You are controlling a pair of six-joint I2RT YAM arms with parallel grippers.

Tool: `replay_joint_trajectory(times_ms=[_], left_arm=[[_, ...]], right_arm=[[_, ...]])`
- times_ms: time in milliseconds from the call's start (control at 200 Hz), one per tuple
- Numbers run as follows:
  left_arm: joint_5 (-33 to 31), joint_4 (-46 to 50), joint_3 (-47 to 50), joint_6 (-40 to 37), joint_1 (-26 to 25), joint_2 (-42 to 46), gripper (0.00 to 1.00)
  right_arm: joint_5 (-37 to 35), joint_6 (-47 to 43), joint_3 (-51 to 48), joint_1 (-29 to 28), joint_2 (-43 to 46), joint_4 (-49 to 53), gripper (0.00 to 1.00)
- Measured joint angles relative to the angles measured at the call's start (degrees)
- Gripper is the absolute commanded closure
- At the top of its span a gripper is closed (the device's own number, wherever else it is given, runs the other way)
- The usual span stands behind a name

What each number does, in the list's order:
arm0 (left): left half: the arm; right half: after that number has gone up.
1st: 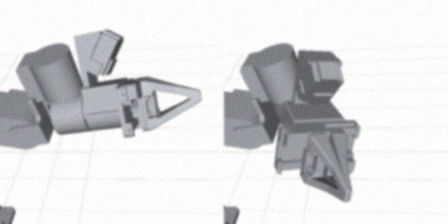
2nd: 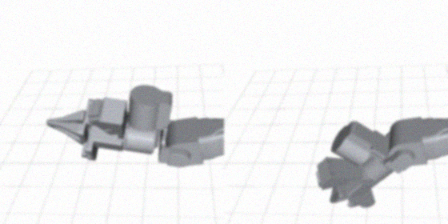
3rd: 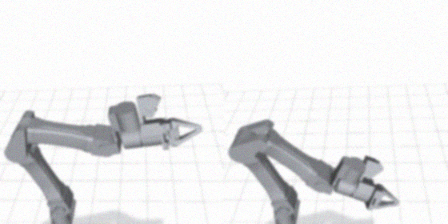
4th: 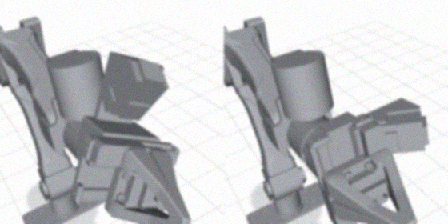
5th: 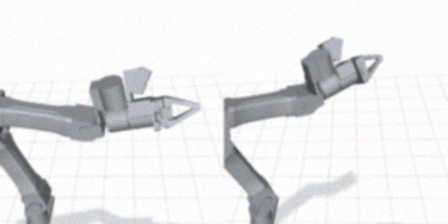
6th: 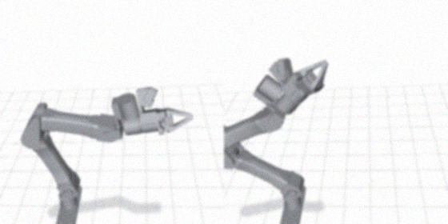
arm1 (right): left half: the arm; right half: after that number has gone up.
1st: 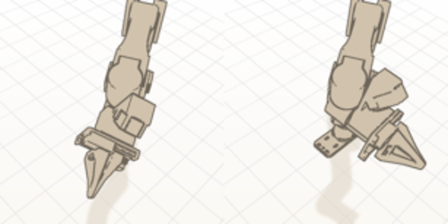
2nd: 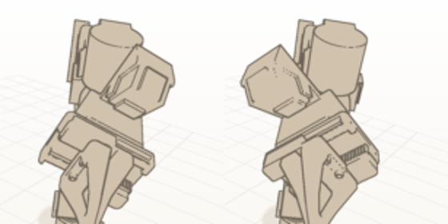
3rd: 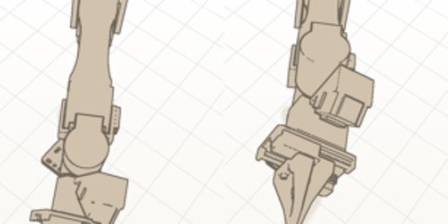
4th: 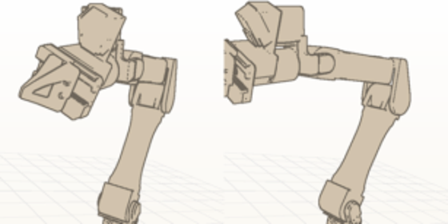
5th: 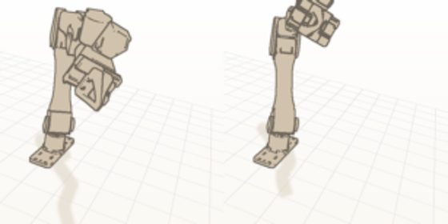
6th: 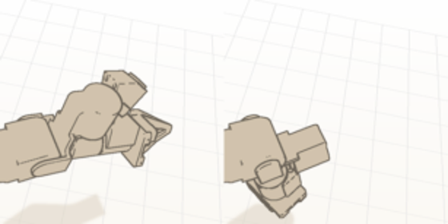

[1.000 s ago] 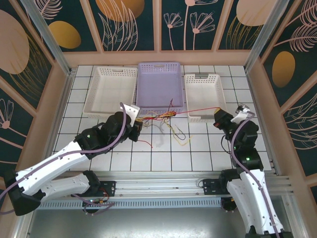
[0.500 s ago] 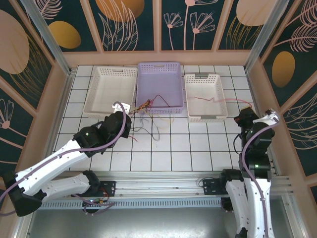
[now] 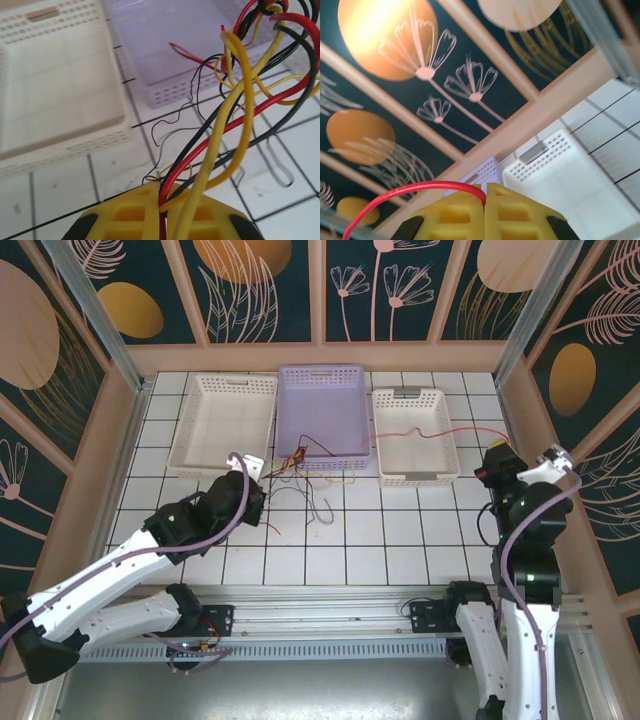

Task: Untangle the cables

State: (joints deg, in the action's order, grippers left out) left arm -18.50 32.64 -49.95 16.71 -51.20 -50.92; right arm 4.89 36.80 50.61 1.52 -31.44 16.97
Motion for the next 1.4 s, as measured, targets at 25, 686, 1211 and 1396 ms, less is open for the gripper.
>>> replay_joint_trajectory(times_ms=[25, 686, 1211, 1396], left_arm=[[1.7, -0.5, 0.3, -0.4, 0.0, 0.6, 1.0], [25.7, -10.0, 6.6, -3.2, 0.0, 5.6, 1.0], [24.2, -10.6, 8.0, -3.2, 0.0, 6.8, 1.0], [23.8, -10.6, 8.1, -3.2, 0.0, 6.6, 1.0]], right_arm=[[1.3, 0.0, 0.4, 0.0, -1.1, -0.4, 1.0], [-6.5, -9.9, 13.7, -25.7, -32.1, -13.0, 1.0], [-9.6, -14.8, 25.4, -28.1, -60.7, -15.3, 1.0], [-9.0, -15.5, 29.4, -29.3, -67.5, -12.9, 0.99]])
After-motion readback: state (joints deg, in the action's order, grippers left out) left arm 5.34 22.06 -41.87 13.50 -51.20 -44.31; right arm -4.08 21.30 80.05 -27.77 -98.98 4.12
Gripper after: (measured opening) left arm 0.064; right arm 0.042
